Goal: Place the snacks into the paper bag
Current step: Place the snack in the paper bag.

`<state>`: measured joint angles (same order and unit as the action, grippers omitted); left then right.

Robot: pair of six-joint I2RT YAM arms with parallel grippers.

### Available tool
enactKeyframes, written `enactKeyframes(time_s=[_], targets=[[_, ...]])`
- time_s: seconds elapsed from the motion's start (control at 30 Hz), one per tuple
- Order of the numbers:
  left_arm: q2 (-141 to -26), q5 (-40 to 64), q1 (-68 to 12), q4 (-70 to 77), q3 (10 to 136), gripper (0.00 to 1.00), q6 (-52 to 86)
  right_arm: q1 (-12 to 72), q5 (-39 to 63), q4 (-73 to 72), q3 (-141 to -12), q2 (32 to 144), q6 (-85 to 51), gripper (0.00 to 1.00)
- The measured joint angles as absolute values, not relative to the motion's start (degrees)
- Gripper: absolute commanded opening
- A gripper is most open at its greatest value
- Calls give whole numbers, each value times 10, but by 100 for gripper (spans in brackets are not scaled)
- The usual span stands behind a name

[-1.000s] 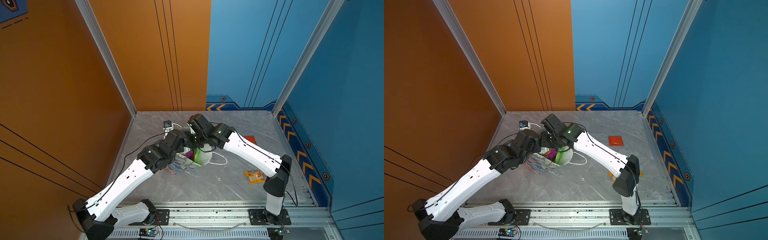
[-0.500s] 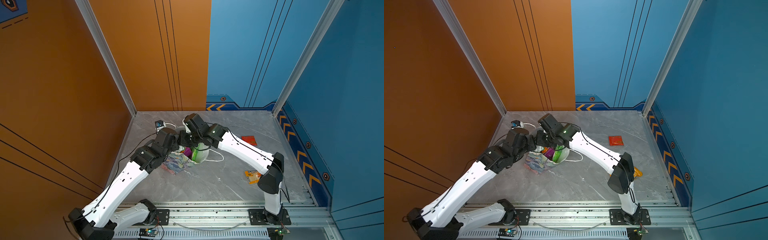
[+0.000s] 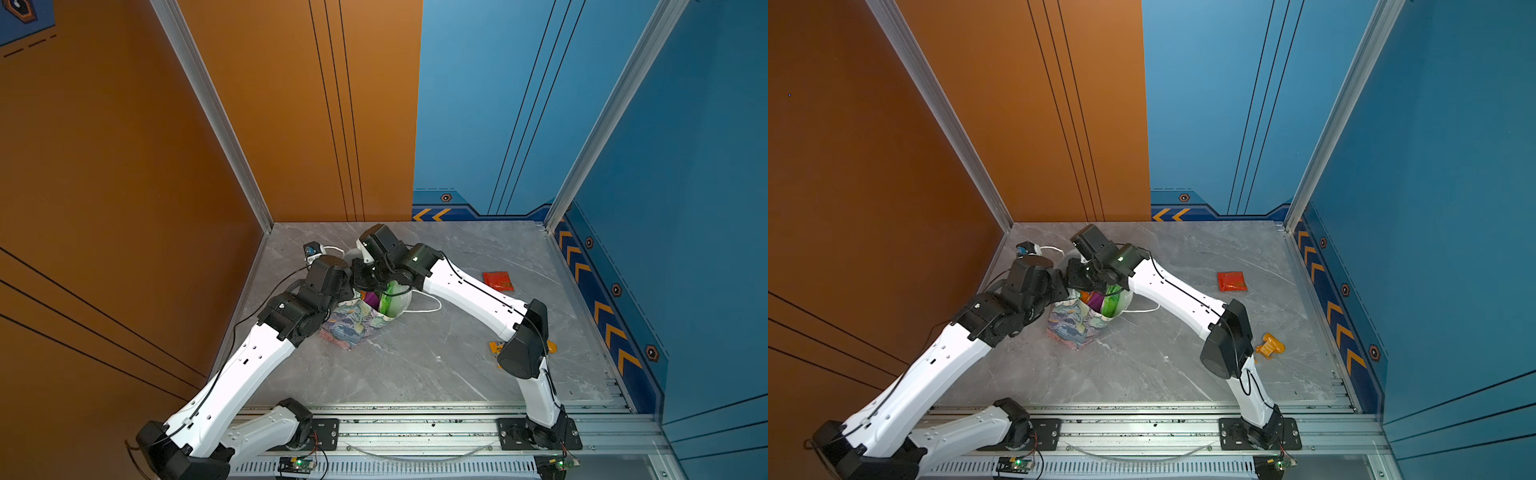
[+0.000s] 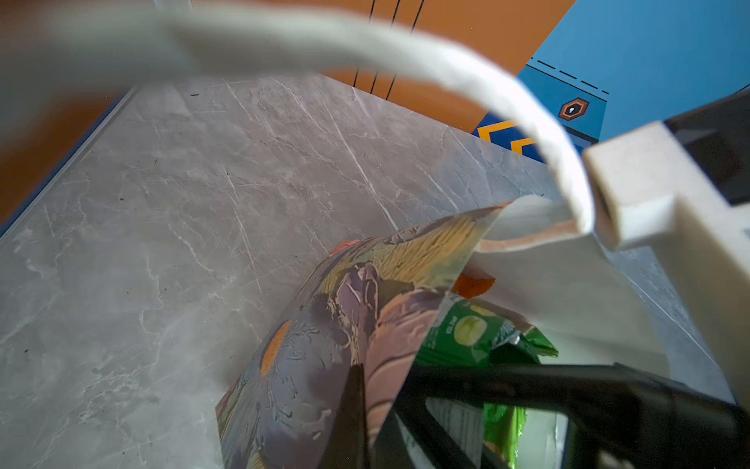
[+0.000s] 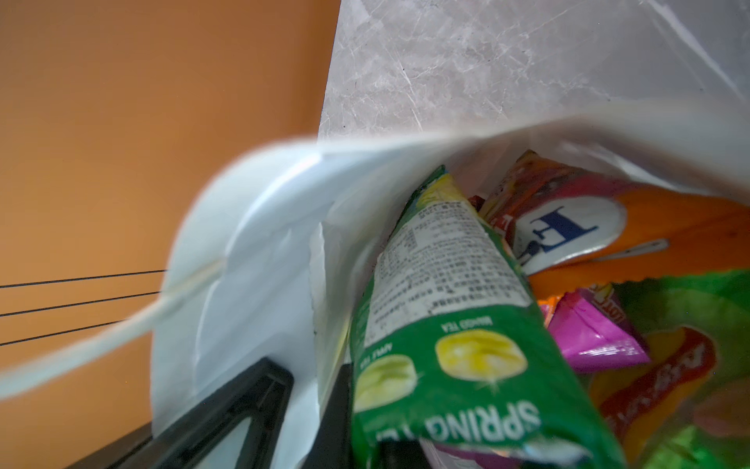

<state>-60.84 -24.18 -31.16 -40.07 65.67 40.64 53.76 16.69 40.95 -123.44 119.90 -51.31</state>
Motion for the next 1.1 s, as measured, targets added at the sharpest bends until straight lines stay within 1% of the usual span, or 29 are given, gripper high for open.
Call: enactKeyframes(time_s=[0.23,0.5,0.63,0.67,0.8,1.1], targets=[[-594,-200,-290,-384,648,3,415,539,165,403,-1236,1200,-503,35],[-592,-175,-256,-378,646,3,416,541,153,416,-1253,1200,-478,53],[-592,-162,-239,-378,646,3,415,541,147,422,-1255,1199,-464,67],[-592,-159,-235,-378,646,3,415,541,145,426,-1255,1197,-461,69],[-592,-142,-213,-378,646,3,413,541,135,439,-1255,1183,-448,72],[-592,-95,-152,-381,646,3,393,532,117,461,-1255,1115,-415,73]])
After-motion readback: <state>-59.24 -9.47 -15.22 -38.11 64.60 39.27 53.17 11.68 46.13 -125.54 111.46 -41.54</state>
